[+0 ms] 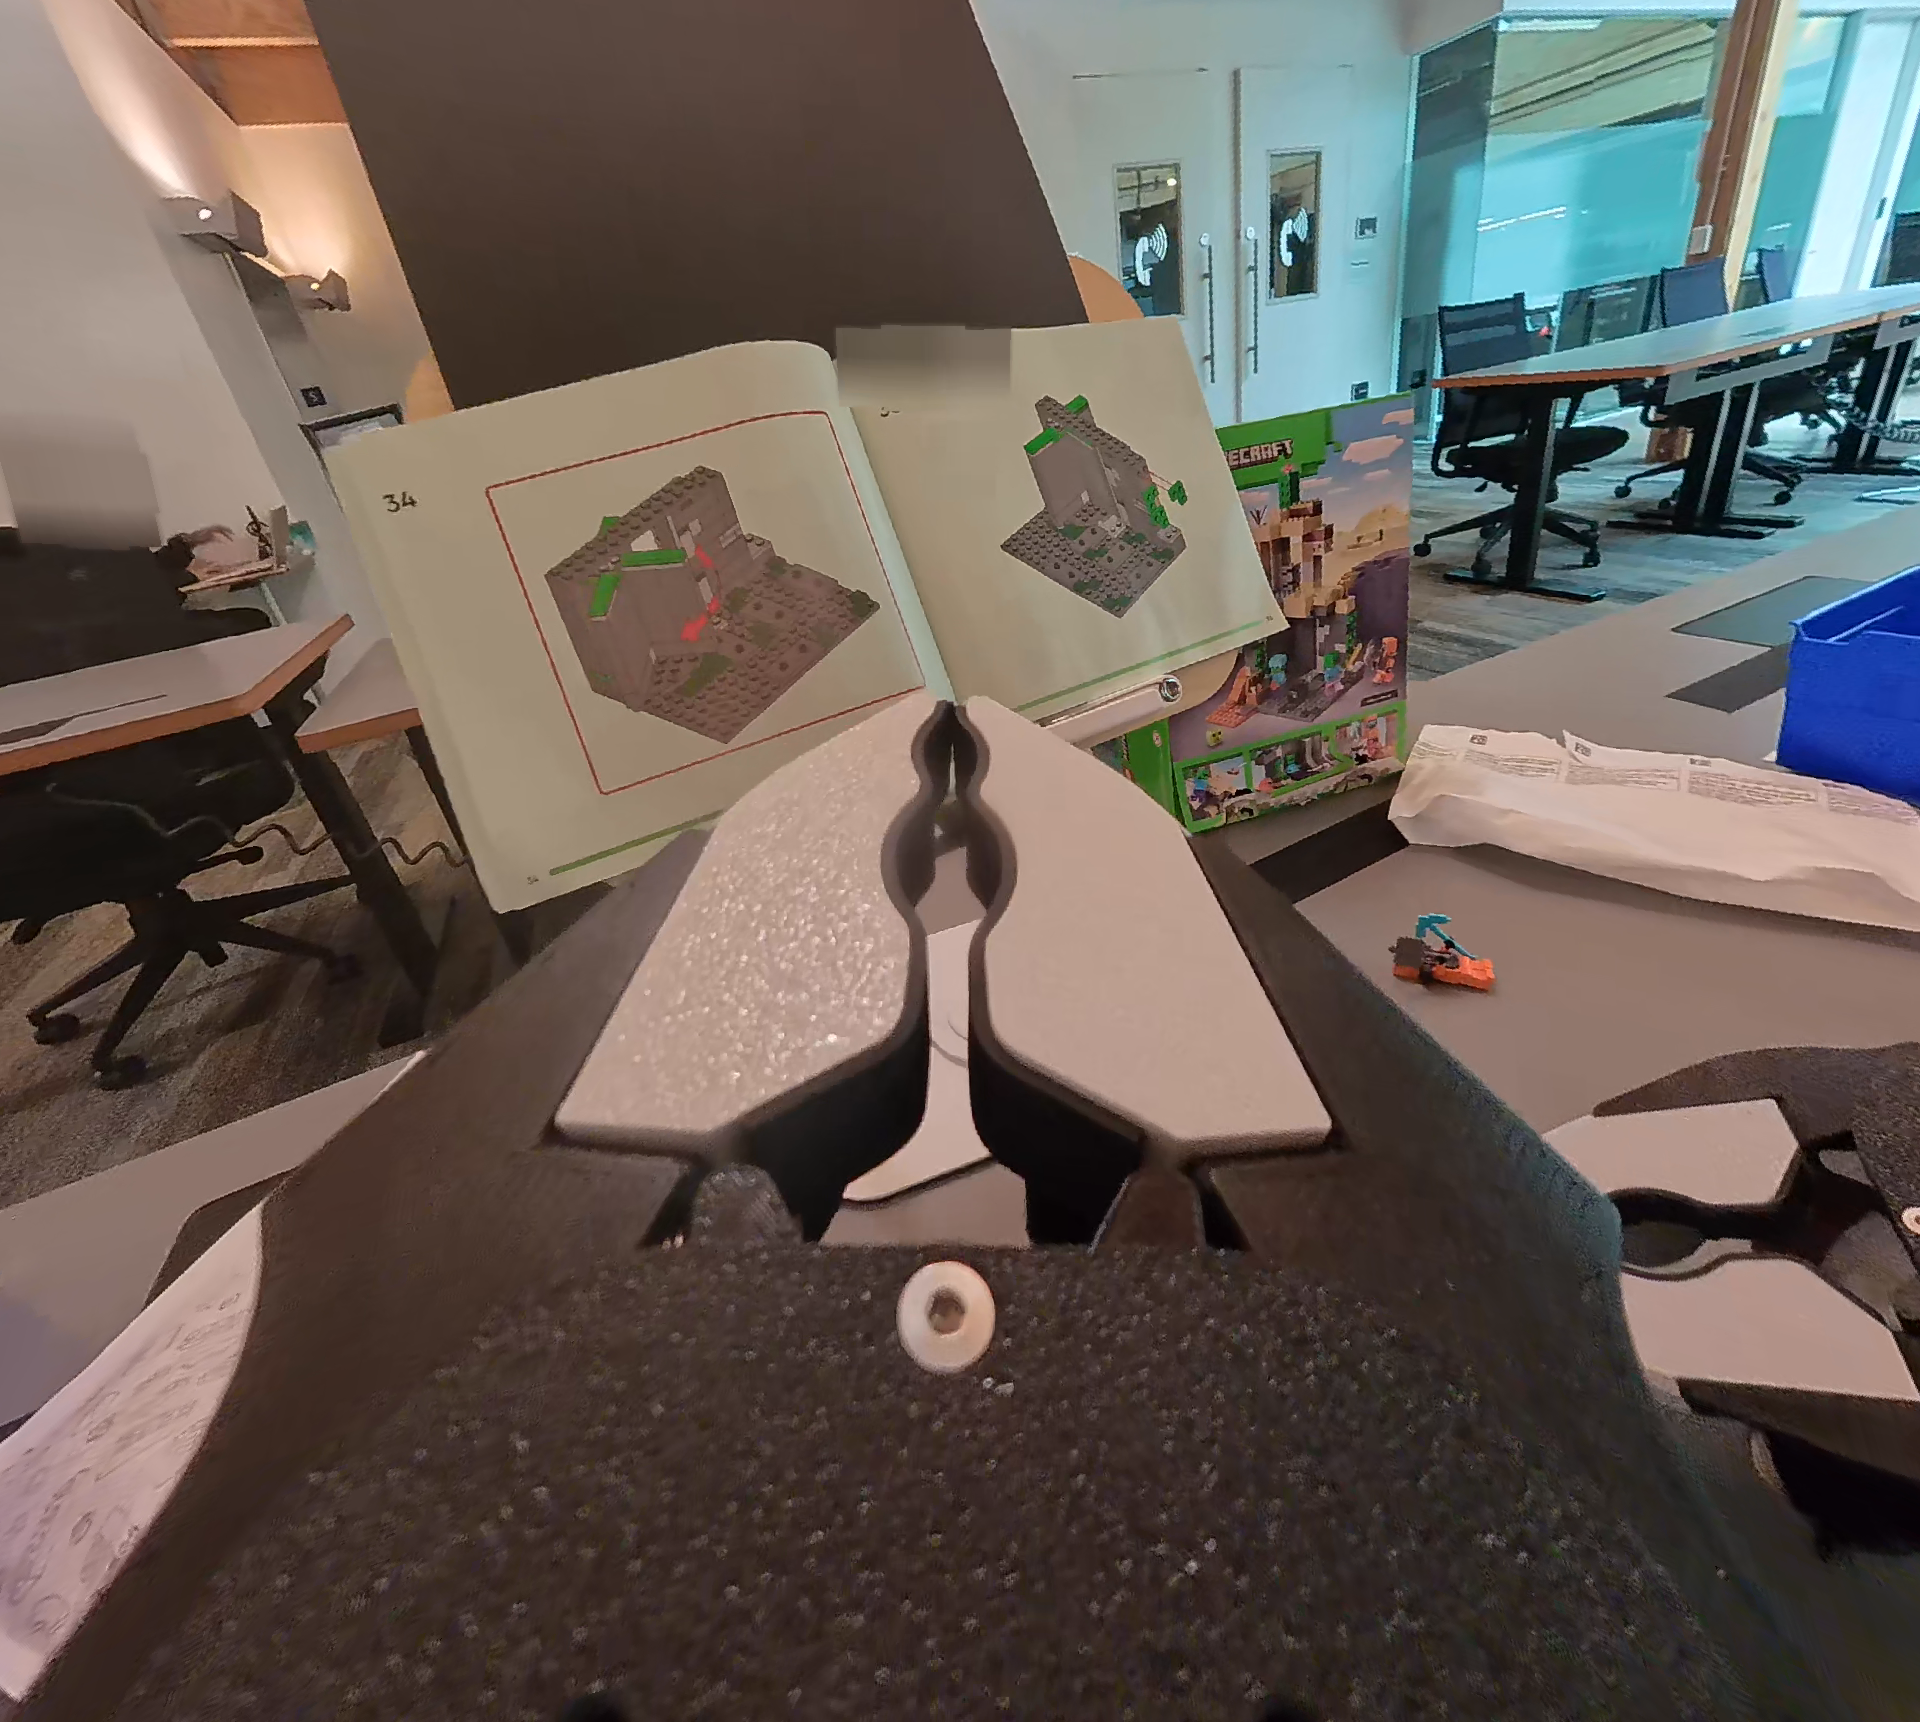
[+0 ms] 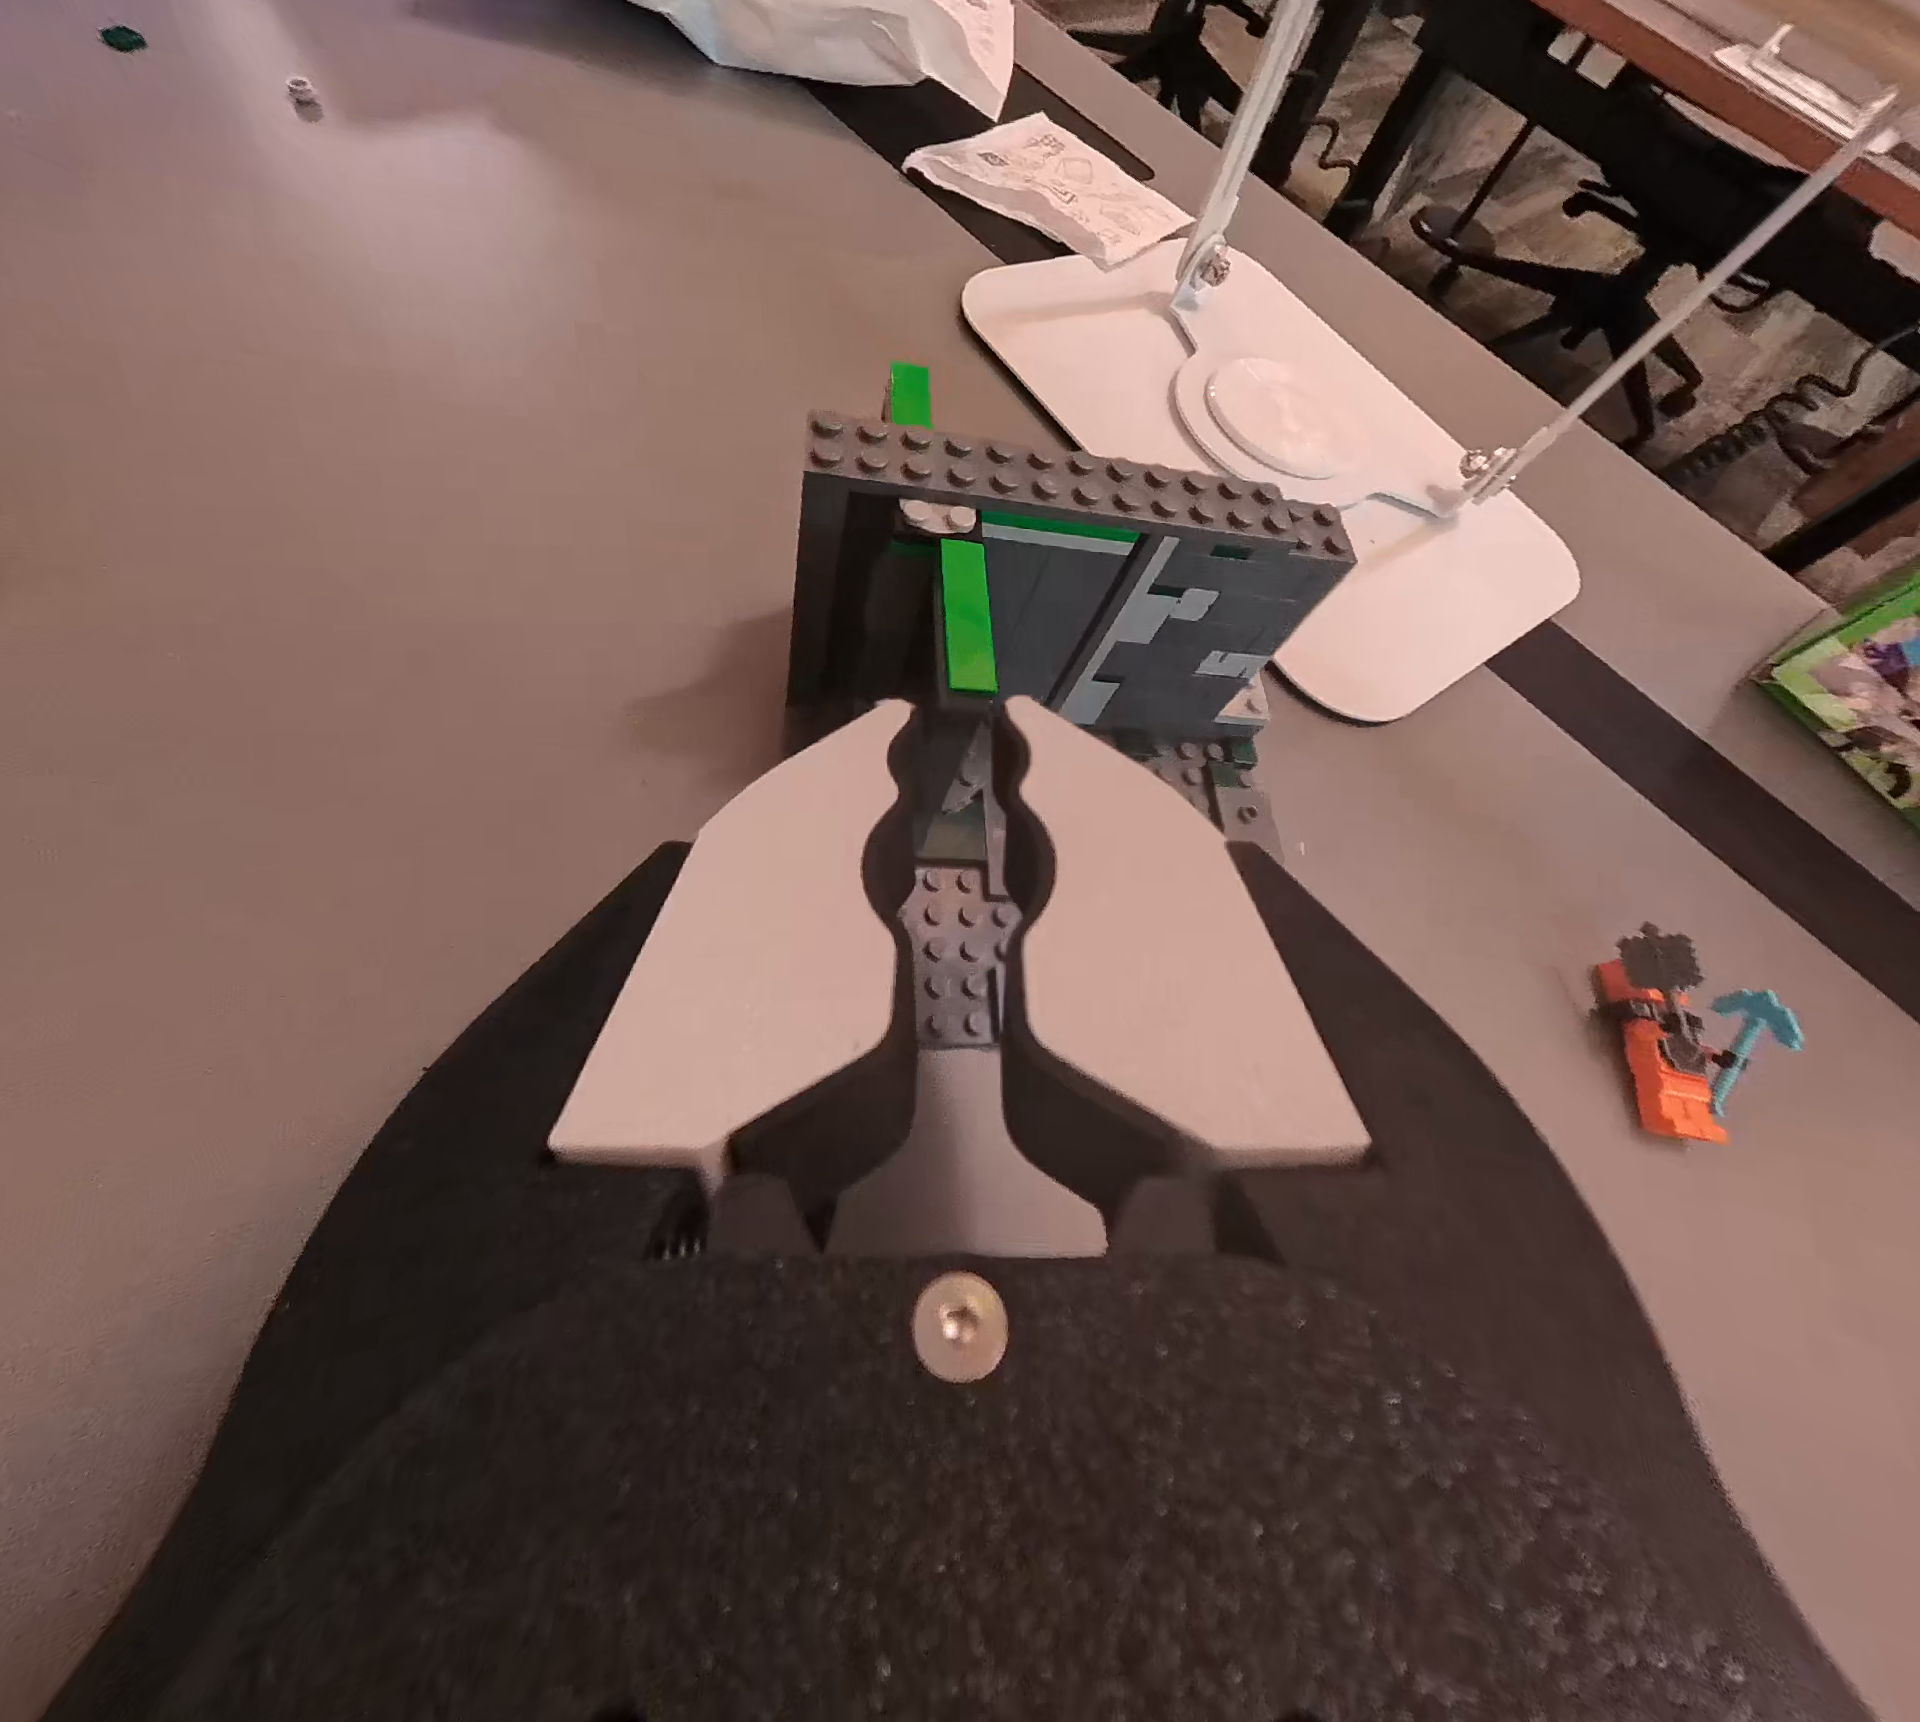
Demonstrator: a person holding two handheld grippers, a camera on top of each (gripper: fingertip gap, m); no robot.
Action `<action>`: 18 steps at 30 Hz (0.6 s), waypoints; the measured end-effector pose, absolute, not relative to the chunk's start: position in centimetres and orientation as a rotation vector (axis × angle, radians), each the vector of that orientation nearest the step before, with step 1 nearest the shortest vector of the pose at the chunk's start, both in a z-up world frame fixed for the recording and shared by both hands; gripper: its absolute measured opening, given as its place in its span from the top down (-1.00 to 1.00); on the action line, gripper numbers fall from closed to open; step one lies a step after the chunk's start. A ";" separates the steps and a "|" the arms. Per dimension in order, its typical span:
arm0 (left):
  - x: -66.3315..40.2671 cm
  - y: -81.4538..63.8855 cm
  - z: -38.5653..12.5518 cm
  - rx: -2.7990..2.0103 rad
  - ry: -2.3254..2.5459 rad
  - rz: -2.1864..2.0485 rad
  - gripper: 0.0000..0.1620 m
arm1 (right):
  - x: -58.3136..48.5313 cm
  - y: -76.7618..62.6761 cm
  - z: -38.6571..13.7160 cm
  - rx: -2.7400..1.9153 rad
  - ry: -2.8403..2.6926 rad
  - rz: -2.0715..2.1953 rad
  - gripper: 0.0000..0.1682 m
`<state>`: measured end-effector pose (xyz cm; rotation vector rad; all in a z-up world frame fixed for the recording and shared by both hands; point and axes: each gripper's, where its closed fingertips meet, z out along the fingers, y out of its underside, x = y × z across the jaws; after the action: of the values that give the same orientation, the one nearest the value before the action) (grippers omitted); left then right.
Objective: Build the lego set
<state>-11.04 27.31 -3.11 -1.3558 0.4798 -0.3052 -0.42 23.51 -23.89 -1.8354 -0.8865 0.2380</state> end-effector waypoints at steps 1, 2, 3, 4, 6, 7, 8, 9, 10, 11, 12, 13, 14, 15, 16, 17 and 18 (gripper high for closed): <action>-10.9 27.4 -3.3 -1.361 0.486 -0.304 1.00 | -0.5 23.5 -24.0 -1.832 -0.887 0.250 0.87; -10.8 27.4 -3.5 -1.365 0.491 -0.302 1.00 | -0.6 23.5 -24.1 -1.831 -0.887 0.261 0.87; -10.7 27.5 -3.6 -1.369 0.494 -0.300 1.00 | -0.8 23.5 -24.1 -1.829 -0.887 0.271 0.87; -10.6 27.5 -3.8 -1.372 0.497 -0.298 1.00 | -0.9 23.5 -24.1 -1.827 -0.886 0.279 0.87; -10.5 27.6 -4.0 -1.377 0.502 -0.297 1.00 | -1.0 23.4 -24.1 -1.824 -0.885 0.277 0.88; -10.5 27.7 -4.1 -1.379 0.503 -0.297 1.00 | -1.2 23.4 -24.1 -1.821 -0.886 0.278 0.88; -10.5 27.7 -4.1 -1.381 0.503 -0.297 1.00 | -1.4 23.3 -24.1 -1.819 -0.887 0.282 0.88; -10.5 27.7 -4.2 -1.382 0.503 -0.298 1.00 | -1.6 23.2 -24.1 -1.817 -0.889 0.286 0.88; -10.5 27.8 -4.2 -1.384 0.504 -0.299 1.00 | -1.9 23.1 -24.1 -1.814 -0.893 0.284 0.88; -10.5 27.8 -4.2 -1.384 0.505 -0.298 1.00 | -2.1 23.0 -24.1 -1.809 -0.898 0.278 0.87; -10.5 27.8 -4.3 -1.385 0.506 -0.298 1.00 | -2.4 22.9 -24.1 -1.805 -0.905 0.268 0.87; -10.4 27.8 -4.3 -1.386 0.508 -0.297 1.00 | -2.5 22.9 -24.1 -1.802 -0.908 0.254 0.87; -10.4 27.8 -4.3 -1.387 0.510 -0.298 1.00 | -2.7 22.9 -24.1 -1.798 -0.911 0.240 0.87; -10.3 27.8 -4.4 -1.387 0.513 -0.299 1.00 | -2.8 22.9 -24.1 -1.795 -0.913 0.230 0.86; -10.3 27.7 -4.4 -1.388 0.515 -0.300 1.00 | -2.8 22.8 -24.1 -1.793 -0.914 0.224 0.86; -10.3 27.7 -4.5 -1.389 0.517 -0.300 1.00 | -2.8 22.8 -24.1 -1.792 -0.913 0.224 0.86; -10.2 27.7 -4.5 -1.392 0.520 -0.299 1.00 | -2.8 22.8 -24.1 -1.793 -0.909 0.226 0.87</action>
<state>-10.22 27.75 -4.54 -1.3916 0.5203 -0.2993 -2.78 22.84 -24.13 -1.7927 -0.9092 0.2256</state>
